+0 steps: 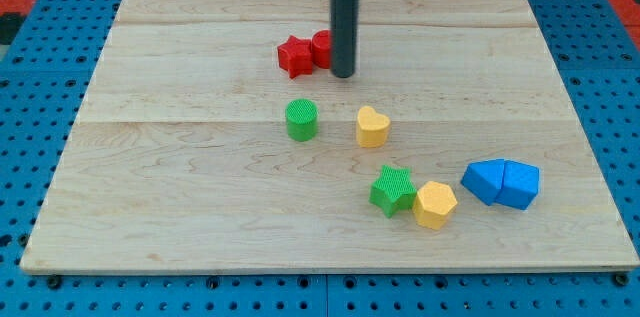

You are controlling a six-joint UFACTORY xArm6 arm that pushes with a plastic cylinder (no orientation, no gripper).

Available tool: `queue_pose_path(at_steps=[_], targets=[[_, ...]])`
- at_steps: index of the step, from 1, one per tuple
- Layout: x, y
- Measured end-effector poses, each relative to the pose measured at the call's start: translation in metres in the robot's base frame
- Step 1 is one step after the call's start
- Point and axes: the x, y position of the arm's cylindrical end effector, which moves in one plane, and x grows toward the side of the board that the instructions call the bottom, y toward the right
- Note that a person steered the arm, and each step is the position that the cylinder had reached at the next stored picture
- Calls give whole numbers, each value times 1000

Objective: Slide the yellow heart and green circle to the left

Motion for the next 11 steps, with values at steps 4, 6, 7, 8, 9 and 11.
queue_pose_path(at_steps=[4,6,7,8,9,11], targets=[[34,102],[66,83],[101,41],[108,-33],[89,-63],[82,-160]])
